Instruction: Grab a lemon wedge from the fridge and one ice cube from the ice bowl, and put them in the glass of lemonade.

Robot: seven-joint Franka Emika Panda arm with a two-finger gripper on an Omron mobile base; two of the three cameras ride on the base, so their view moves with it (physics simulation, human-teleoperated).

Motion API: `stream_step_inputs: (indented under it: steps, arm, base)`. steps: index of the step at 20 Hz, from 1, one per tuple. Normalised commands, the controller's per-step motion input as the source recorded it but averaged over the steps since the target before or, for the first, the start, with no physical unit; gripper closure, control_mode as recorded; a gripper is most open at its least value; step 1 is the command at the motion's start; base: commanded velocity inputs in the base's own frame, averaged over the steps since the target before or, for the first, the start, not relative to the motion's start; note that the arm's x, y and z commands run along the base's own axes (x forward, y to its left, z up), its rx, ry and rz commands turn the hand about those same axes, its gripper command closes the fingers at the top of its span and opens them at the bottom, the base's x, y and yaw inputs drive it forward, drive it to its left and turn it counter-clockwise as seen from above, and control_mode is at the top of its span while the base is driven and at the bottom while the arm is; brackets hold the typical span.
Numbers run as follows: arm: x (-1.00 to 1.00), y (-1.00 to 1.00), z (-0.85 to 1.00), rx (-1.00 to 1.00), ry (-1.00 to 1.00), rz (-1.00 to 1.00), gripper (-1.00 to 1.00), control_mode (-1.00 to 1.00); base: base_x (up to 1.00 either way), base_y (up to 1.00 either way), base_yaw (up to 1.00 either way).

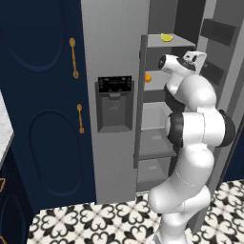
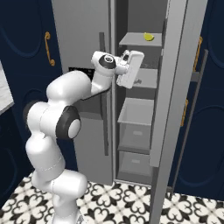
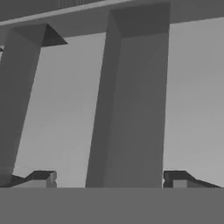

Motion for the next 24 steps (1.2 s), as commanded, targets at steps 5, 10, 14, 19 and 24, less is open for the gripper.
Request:
stream_step_inputs:
  steps: [5, 10, 14, 19, 24]
  arm:
    - [0.03, 1.0, -0.01, 0.25, -0.19, 0.0, -1.0, -1.0]
    - [0.0, 0.63, -0.32, 0.62, -0.25, -0.06, -1.0, -1.0]
    - [0.0, 0.48, -0.19, 0.77, -0.31, -0.06, -1.0, -1.0]
    - [0.0, 0.71, -0.1, 0.7, -0.32, -0.01, -1.0, -1.0]
    - [-0.77, 0.75, 0.41, 0.19, -0.15, 0.0, -1.0, -1.0]
  base:
    - [0.0, 0.0, 0.0]
    - [0.0, 0.0, 0.0]
    - [0.0, 0.0, 0.0]
    - [0.0, 0.0, 0.0]
    - [0.0, 0.0, 0.0]
